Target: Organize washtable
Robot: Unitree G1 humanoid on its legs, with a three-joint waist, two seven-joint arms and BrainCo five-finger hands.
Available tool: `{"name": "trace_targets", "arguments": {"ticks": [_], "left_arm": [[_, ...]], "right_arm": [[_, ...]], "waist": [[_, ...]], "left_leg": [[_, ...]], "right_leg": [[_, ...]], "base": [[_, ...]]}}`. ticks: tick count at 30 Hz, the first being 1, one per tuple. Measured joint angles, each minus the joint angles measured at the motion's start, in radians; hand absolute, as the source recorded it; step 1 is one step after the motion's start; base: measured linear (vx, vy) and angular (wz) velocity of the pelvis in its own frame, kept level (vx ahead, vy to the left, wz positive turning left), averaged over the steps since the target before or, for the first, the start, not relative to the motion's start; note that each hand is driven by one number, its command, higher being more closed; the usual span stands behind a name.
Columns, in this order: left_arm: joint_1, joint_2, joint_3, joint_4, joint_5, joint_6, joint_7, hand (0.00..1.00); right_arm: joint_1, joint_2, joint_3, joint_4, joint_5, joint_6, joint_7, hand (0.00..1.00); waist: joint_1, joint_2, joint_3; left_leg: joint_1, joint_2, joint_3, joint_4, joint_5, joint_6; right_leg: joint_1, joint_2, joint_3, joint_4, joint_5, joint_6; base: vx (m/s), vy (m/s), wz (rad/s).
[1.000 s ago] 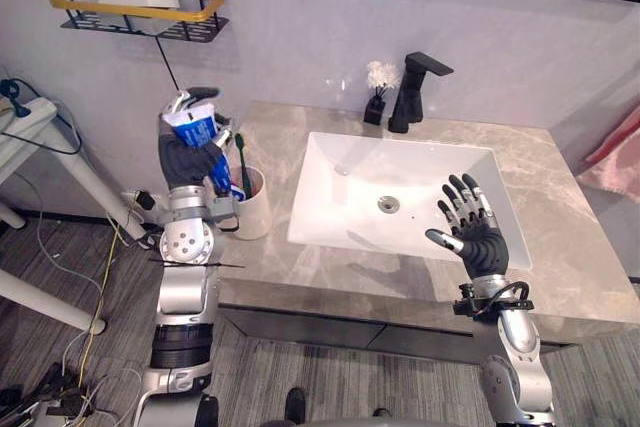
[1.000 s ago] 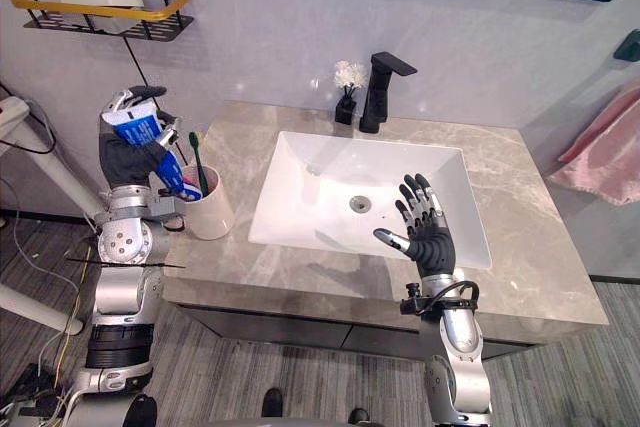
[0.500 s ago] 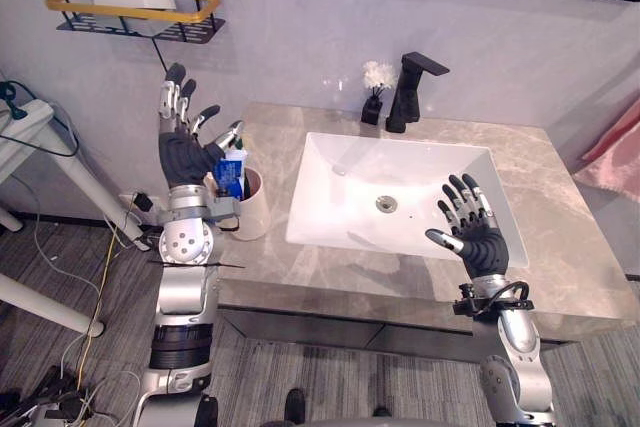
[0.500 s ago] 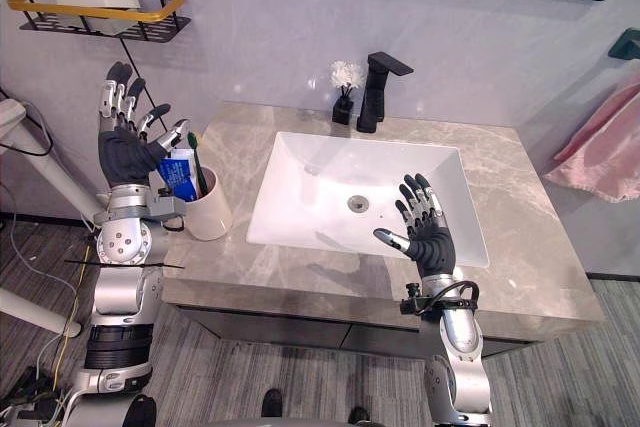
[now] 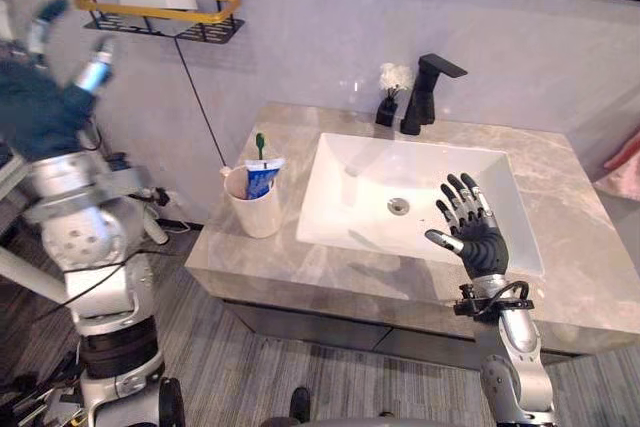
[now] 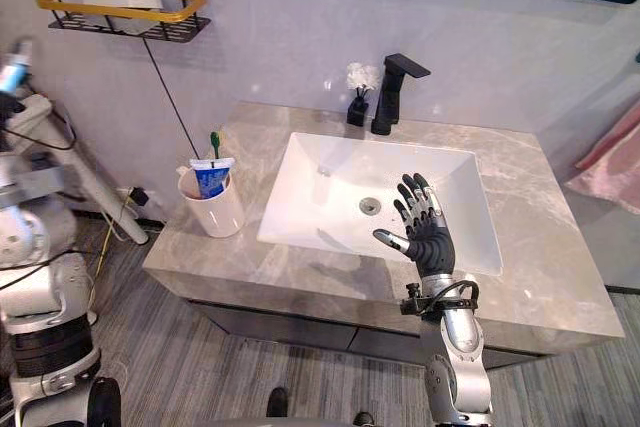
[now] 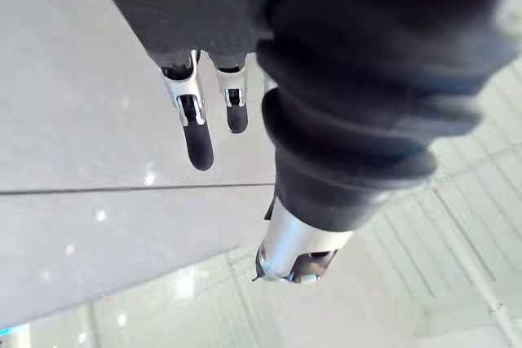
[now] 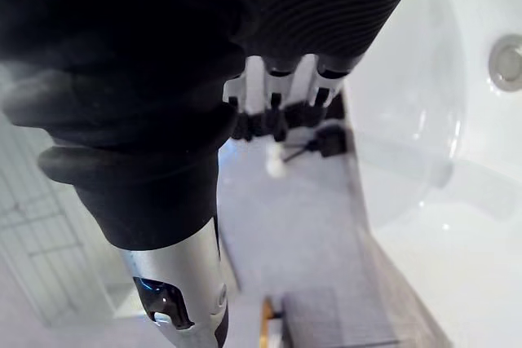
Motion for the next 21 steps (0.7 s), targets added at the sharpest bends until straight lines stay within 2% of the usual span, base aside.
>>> {"name": "trace_targets", "arguments": {"ticks": [1,6,9,11,14,16,21], "left_arm": [[0.036,0.01,0.034,-0.015,-0.002,-0.011,0.0,1.0],[0.216,-0.024,0.137,-0.085,-0.006,-0.021,-0.005,1.0],[0.334,-0.123,0.146,-0.138,-0.032,-0.021,-0.017,1.0],[0.452,-0.243,0.118,-0.194,-0.048,-0.021,-0.034,1.0],[0.585,-0.338,0.031,-0.209,-0.07,-0.014,-0.083,1.0],[0.618,-0.366,-0.016,-0.209,-0.076,-0.006,-0.117,1.0],[0.634,-0.378,-0.085,-0.19,-0.079,0.016,-0.185,1.0]], "right_arm": [[0.0,0.0,-0.001,0.0,0.0,0.003,0.004,0.0],[0.011,0.001,-0.02,-0.002,0.0,0.01,0.018,0.0],[0.025,0.014,-0.03,-0.004,0.0,0.011,0.019,0.0],[0.048,0.045,-0.049,-0.012,0.0,0.012,0.019,0.0],[0.051,0.054,-0.05,-0.013,0.0,0.014,0.019,0.0],[0.052,0.067,-0.051,-0.014,0.0,0.015,0.019,0.0],[0.073,0.069,-0.046,-0.02,0.0,0.02,0.019,0.0]], "waist": [[0.0,0.001,0.0],[0.005,0.001,0.0],[0.022,0.001,0.0],[0.026,0.001,-0.001],[0.03,0.001,-0.001],[0.031,0.001,-0.001],[0.03,0.001,-0.001]], "left_leg": [[0.0,-0.001,-0.003,0.0,0.0,0.0],[-0.005,-0.004,-0.013,0.0,0.0,0.0],[-0.006,-0.004,-0.015,0.0,0.0,0.0],[-0.01,-0.004,-0.022,0.0,0.0,0.0],[-0.011,-0.005,-0.026,0.0,0.0,0.0],[-0.012,-0.005,-0.032,0.0,0.0,0.0],[-0.017,-0.006,-0.04,0.0,0.0,0.0]], "right_leg": [[0.001,-0.001,-0.003,0.0,-0.001,0.0],[0.001,-0.002,-0.014,0.0,-0.004,-0.001],[0.001,-0.002,-0.015,0.0,-0.004,-0.001],[0.001,-0.002,-0.023,0.0,-0.005,-0.001],[0.002,-0.002,-0.027,0.0,-0.006,0.001],[0.003,-0.002,-0.032,0.0,-0.007,0.002],[0.006,-0.002,-0.046,0.0,-0.007,0.003]], "base": [[0.0,0.0,0.07],[0.01,0.001,0.07],[0.0,-0.001,0.01],[0.01,-0.004,0.08],[0.0,-0.002,0.05],[-0.01,-0.003,0.07],[0.0,0.0,0.08]]}}
